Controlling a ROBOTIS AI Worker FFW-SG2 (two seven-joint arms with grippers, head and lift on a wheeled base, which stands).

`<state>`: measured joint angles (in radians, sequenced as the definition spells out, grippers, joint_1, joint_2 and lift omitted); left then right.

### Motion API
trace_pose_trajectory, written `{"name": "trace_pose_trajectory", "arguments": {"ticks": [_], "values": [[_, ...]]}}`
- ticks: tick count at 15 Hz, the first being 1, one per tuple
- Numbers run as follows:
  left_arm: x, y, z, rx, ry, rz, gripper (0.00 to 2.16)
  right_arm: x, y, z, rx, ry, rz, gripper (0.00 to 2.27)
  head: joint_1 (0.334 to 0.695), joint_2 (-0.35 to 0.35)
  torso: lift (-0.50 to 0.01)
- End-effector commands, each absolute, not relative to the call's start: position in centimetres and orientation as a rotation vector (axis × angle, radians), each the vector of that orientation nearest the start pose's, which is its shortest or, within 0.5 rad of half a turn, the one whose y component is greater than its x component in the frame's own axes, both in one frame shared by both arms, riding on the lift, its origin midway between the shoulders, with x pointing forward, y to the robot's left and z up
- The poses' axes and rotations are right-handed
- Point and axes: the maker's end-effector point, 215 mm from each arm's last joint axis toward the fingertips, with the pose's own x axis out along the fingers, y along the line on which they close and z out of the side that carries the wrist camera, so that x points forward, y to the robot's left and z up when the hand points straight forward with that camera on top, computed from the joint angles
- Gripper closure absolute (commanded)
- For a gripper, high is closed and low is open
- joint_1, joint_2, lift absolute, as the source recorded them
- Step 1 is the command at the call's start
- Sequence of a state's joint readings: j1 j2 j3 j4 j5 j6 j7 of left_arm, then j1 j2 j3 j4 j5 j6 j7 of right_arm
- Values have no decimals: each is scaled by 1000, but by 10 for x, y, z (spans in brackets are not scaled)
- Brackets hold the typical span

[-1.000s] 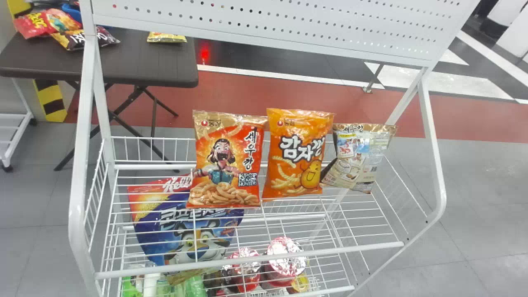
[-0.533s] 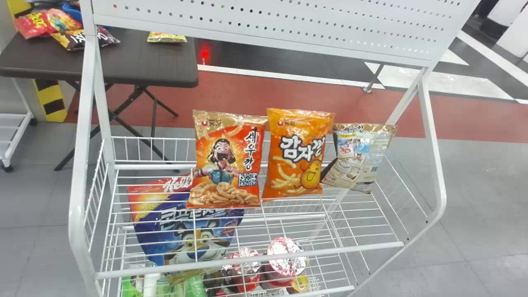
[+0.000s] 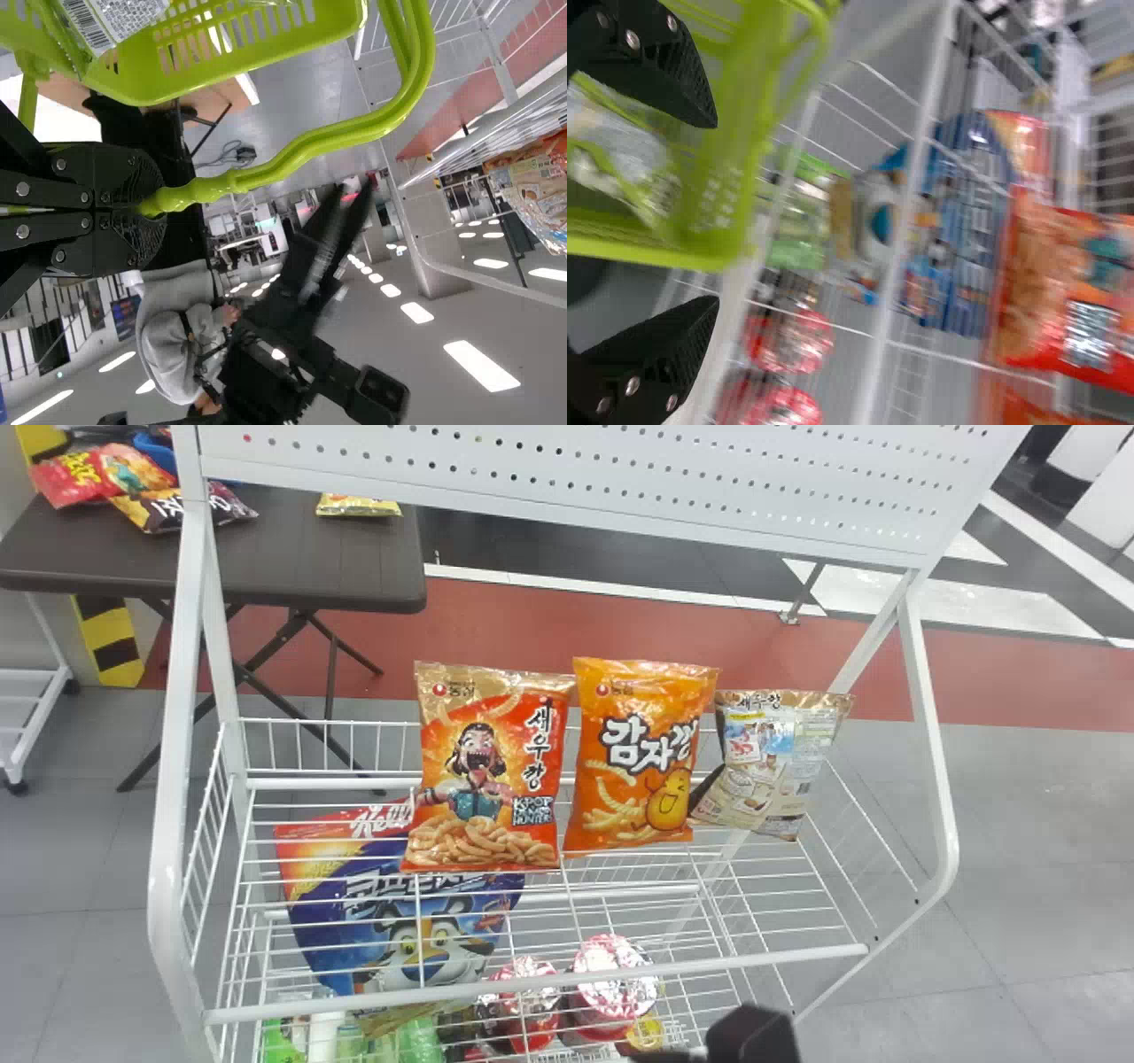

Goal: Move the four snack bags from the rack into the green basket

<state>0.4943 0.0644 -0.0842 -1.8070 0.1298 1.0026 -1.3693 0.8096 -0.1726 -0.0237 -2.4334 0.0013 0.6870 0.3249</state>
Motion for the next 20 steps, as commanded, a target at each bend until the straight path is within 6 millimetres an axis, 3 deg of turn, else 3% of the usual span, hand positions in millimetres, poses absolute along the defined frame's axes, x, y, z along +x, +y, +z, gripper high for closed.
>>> {"name": "trace_pose_trajectory", "arguments": {"ticks": [1,4,6,8,12,13,14,15,16,17,20], "values": [[149,-9,-490,-907,1040,-1300,1787,358,-189,-398,-49,420,322,49,695,-350,0],[147,-15,-493,-895,1054,-1305,1787,430,-186,-392,-7,305,257,76,695,-350,0],[146,-17,-494,-896,1057,-1305,1787,470,-182,-385,-23,237,202,87,695,-350,0],[148,-15,-496,-891,1058,-1299,1787,506,-176,-391,-29,233,194,87,695,-350,0],[151,-9,-500,-894,1062,-1286,1787,550,-166,-406,-31,255,191,97,695,-321,0],[153,-8,-500,-895,1061,-1284,1787,556,-163,-406,-26,256,209,299,695,-310,0],[155,-7,-500,-895,1060,-1284,1787,557,-155,-404,-21,257,251,940,695,-299,0],[156,-7,-500,-897,1061,-1284,1787,555,-146,-410,-17,283,279,1443,695,-273,0],[156,-7,-500,-898,1059,-1285,1787,555,-139,-412,-20,298,299,1781,695,-260,0],[157,-7,-500,-896,1056,-1286,1787,556,-137,-412,-21,306,307,2013,695,-251,0],[157,-7,-501,-899,1060,-1284,1787,547,-131,-404,-11,287,343,2142,695,-231,0]]}}
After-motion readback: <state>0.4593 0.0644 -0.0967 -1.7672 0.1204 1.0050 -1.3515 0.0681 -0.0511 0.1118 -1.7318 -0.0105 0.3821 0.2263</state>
